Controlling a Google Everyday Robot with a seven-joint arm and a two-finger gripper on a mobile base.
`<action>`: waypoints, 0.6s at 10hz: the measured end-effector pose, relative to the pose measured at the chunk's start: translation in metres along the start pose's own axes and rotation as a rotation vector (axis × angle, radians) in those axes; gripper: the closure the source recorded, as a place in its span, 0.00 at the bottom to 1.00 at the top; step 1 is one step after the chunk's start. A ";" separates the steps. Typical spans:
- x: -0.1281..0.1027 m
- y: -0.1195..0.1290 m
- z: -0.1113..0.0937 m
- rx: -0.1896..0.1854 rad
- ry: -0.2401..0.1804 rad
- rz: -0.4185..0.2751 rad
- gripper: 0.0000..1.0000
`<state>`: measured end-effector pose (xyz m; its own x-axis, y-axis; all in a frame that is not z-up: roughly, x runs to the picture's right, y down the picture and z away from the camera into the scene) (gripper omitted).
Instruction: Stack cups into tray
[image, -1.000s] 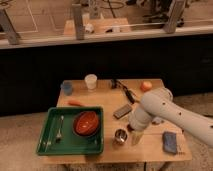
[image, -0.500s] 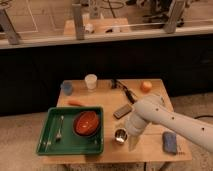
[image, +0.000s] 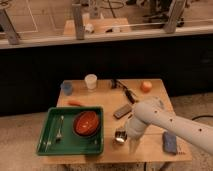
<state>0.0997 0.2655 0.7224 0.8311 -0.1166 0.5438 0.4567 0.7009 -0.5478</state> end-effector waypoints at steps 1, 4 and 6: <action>0.001 0.002 0.002 -0.007 -0.004 -0.001 0.20; 0.002 0.007 0.007 -0.020 -0.010 -0.001 0.20; 0.003 0.008 0.011 -0.025 -0.009 0.002 0.20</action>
<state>0.1027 0.2786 0.7263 0.8293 -0.1086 0.5482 0.4628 0.6833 -0.5648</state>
